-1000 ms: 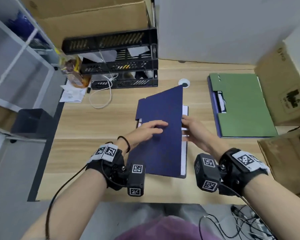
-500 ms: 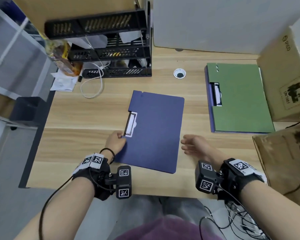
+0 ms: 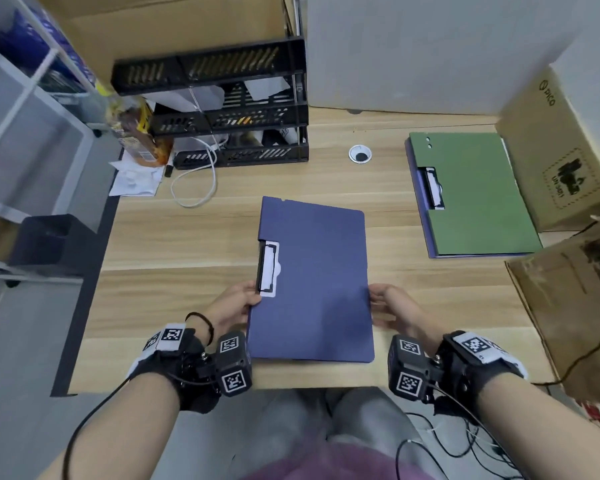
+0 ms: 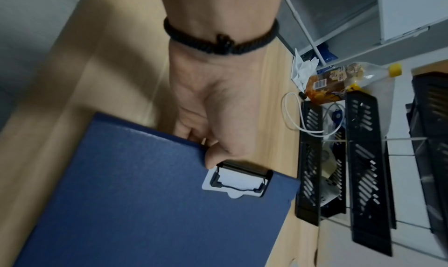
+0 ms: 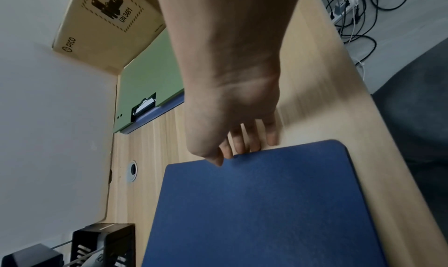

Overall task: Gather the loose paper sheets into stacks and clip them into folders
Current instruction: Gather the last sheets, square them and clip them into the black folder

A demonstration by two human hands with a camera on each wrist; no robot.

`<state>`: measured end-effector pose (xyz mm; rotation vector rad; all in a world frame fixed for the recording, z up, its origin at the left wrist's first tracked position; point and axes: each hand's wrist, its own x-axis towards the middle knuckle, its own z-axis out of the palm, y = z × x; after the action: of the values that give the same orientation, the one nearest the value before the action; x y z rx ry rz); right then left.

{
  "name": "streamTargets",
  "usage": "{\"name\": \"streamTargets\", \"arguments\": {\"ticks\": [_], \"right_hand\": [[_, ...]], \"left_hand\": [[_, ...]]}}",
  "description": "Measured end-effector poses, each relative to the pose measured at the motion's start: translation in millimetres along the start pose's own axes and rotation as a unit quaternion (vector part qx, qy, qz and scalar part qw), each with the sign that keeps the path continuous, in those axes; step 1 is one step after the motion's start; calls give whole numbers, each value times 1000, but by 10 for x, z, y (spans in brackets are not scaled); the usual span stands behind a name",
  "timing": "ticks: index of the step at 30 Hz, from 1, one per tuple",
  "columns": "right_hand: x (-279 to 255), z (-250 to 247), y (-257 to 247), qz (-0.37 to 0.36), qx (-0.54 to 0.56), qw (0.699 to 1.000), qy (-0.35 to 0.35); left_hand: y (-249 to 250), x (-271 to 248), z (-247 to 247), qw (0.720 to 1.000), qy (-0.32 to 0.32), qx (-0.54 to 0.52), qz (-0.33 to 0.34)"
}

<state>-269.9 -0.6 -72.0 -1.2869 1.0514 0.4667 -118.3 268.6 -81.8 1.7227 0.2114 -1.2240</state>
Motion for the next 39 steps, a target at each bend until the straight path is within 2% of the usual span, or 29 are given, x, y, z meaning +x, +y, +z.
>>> {"name": "streamTargets", "arguments": {"ticks": [8,11,15,19,21,25,28,34,39], "right_hand": [[-282,116,-246,-42,26,999,14],[-344,33,-335,-70,127,989,12],[-385,-234,-403,-127,270,953,56],[-375,-536,-399,-137,439,886,61],[-353,-643,-406,-144,458,877,33],[-235,-777,-435,-143,433,890,-1],[-91,-915,-413,-115,430,895,16],[161,-1332,-355,-76,460,884,39],[360,-1685,-357,-51,442,893,70]], "left_hand": [[538,-89,-158,988,13,-73,132],[828,-95,3,979,-15,-106,172],[1165,-25,334,972,-36,-112,203],[1437,74,758,966,-38,-125,224],[1535,156,985,965,-43,-131,225],[1623,355,1417,968,-40,-134,206],[1707,510,1700,973,-39,-122,190],[1851,818,2160,984,-42,-92,149],[1911,1016,2411,989,-46,-37,136]]}}
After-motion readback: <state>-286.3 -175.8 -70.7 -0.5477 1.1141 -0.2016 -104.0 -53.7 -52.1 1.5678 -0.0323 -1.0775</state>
